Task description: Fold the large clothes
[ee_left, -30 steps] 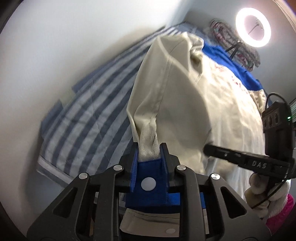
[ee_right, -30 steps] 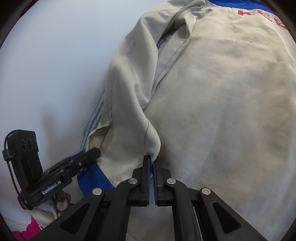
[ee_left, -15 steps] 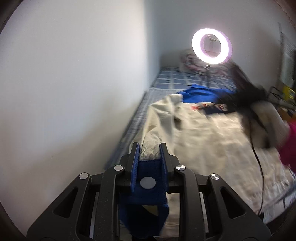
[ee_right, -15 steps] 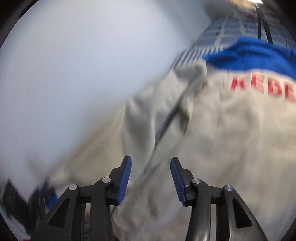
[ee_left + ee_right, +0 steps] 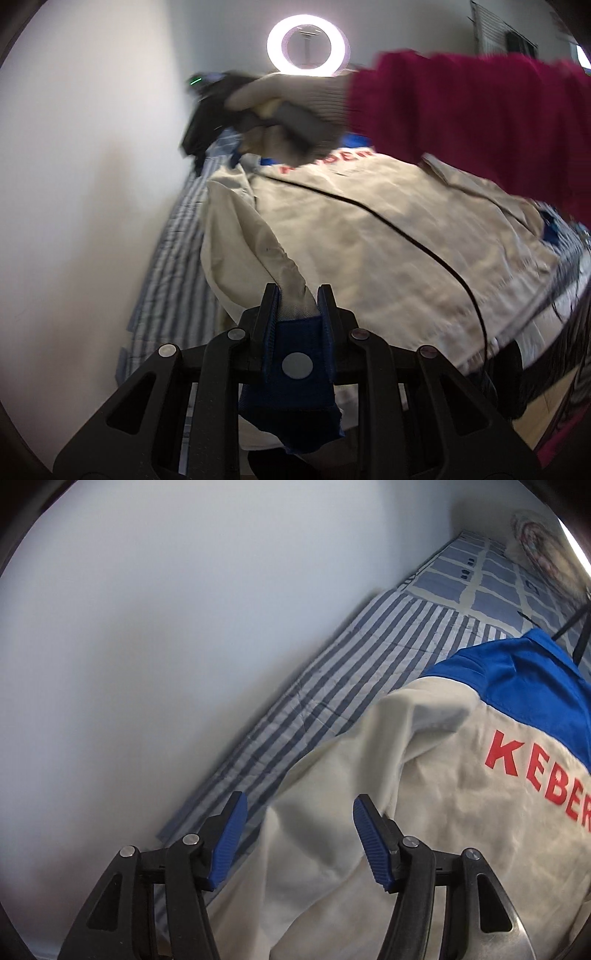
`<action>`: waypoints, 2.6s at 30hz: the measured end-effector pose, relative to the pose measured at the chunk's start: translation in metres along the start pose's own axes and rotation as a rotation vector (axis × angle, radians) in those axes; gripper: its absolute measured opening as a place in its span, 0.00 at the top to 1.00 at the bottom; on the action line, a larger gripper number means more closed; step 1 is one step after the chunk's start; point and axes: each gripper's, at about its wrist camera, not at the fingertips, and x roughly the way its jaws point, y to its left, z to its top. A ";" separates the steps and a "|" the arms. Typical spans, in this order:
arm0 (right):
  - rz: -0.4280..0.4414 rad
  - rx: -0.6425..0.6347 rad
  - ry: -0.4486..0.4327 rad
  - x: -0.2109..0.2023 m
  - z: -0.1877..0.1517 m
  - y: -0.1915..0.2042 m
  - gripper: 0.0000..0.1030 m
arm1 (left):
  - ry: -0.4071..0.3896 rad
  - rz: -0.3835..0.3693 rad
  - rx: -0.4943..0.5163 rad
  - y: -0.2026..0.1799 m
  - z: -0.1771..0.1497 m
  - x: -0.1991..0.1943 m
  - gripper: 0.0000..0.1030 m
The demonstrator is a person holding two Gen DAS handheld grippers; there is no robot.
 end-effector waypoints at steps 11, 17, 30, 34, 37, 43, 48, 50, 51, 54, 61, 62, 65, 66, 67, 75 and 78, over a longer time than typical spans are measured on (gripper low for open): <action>-0.087 0.170 0.014 -0.016 -0.060 -0.095 0.97 | 0.040 -0.089 0.078 -0.027 -0.017 -0.005 0.81; 0.044 0.211 -0.054 -0.048 -0.076 -0.108 0.50 | 0.069 -0.125 0.143 -0.050 -0.028 -0.001 0.81; -0.166 0.036 0.154 0.043 -0.026 -0.026 0.56 | 0.104 -0.138 0.145 -0.053 -0.030 0.006 0.80; -0.251 -0.007 0.207 0.064 -0.027 -0.024 0.62 | 0.106 -0.136 0.143 -0.051 -0.031 0.007 0.80; -0.262 0.005 0.214 0.067 -0.036 -0.038 0.66 | 0.113 -0.140 0.135 -0.048 -0.031 0.008 0.80; -0.230 0.026 0.193 0.059 -0.050 -0.062 0.88 | 0.125 -0.143 0.142 -0.050 -0.032 0.010 0.80; -0.137 0.090 0.094 0.027 -0.056 -0.079 1.00 | 0.127 -0.146 0.153 -0.055 -0.031 0.010 0.80; -0.068 0.142 0.023 0.004 -0.060 -0.095 1.00 | 0.130 -0.149 0.158 -0.057 -0.031 0.009 0.80; -0.036 0.176 -0.009 -0.008 -0.065 -0.105 1.00 | 0.129 -0.152 0.160 -0.057 -0.031 0.009 0.80; 0.081 0.283 -0.122 -0.045 -0.092 -0.142 1.00 | 0.133 -0.162 0.168 -0.060 -0.031 0.008 0.80; 0.052 0.448 -0.081 -0.046 -0.161 -0.217 0.99 | 0.156 -0.215 0.213 -0.077 -0.038 0.005 0.73; -0.018 0.445 -0.049 -0.045 -0.166 -0.222 0.95 | 0.161 -0.230 0.220 -0.079 -0.040 0.002 0.72; 0.013 0.443 -0.054 -0.055 -0.176 -0.229 0.86 | 0.156 -0.247 0.206 -0.079 -0.044 -0.010 0.55; 0.027 0.430 -0.068 -0.063 -0.177 -0.226 0.68 | 0.153 -0.254 0.190 -0.076 -0.045 -0.014 0.53; 0.028 0.418 -0.077 -0.068 -0.178 -0.222 0.62 | 0.147 -0.261 0.166 -0.072 -0.045 -0.020 0.50; 0.035 0.264 0.026 -0.066 -0.176 -0.151 0.52 | 0.160 -0.146 -0.040 -0.006 -0.039 -0.009 0.44; -0.028 0.255 0.071 -0.051 -0.177 -0.146 0.51 | 0.223 -0.231 -0.132 0.021 -0.046 0.012 0.43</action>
